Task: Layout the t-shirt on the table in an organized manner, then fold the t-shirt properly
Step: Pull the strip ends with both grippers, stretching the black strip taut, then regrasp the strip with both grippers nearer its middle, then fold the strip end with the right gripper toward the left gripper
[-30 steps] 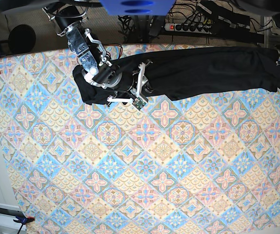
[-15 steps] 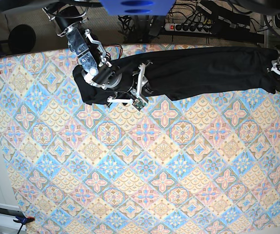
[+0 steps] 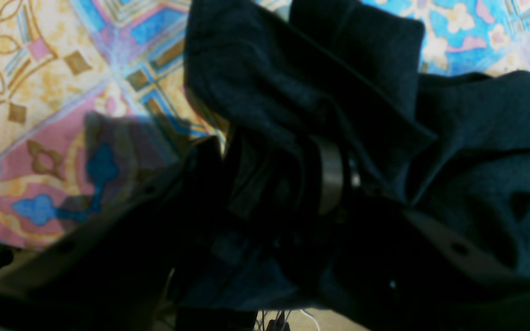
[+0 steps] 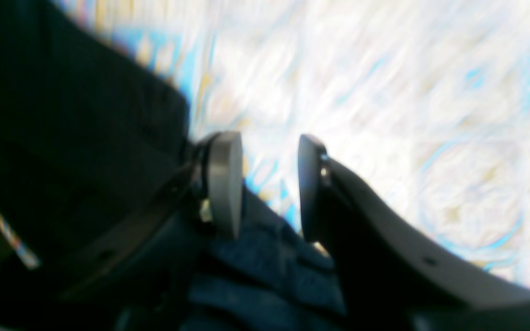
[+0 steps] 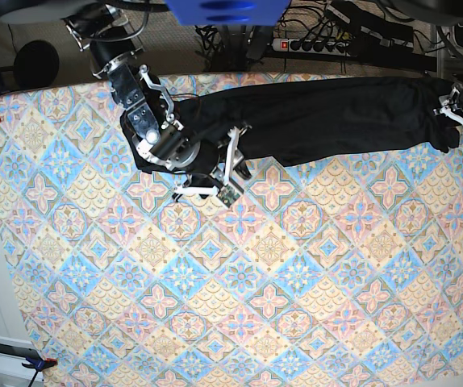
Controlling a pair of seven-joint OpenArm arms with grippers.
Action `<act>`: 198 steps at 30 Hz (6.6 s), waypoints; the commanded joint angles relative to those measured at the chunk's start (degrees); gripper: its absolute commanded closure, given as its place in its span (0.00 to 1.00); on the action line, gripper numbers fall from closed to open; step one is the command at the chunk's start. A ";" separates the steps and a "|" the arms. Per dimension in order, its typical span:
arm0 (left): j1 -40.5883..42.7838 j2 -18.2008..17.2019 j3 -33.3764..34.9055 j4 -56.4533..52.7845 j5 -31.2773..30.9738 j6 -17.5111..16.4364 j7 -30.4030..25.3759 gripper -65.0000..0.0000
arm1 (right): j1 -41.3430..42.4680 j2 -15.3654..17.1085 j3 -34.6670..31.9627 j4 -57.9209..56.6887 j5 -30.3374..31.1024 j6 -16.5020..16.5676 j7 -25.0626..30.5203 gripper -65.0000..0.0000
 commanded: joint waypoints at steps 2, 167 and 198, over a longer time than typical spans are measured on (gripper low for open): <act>0.62 -0.78 0.24 0.10 0.17 -0.57 2.94 0.60 | 0.23 -0.13 -0.06 0.88 0.50 0.13 0.36 0.69; -11.07 15.30 16.42 25.42 1.84 -0.40 13.49 0.78 | -17.45 5.58 23.85 -10.46 35.58 0.40 -10.01 0.47; -11.24 16.80 -6.18 25.24 -2.38 -0.40 13.49 0.78 | -14.63 0.83 21.92 -13.36 27.05 0.13 -11.69 0.97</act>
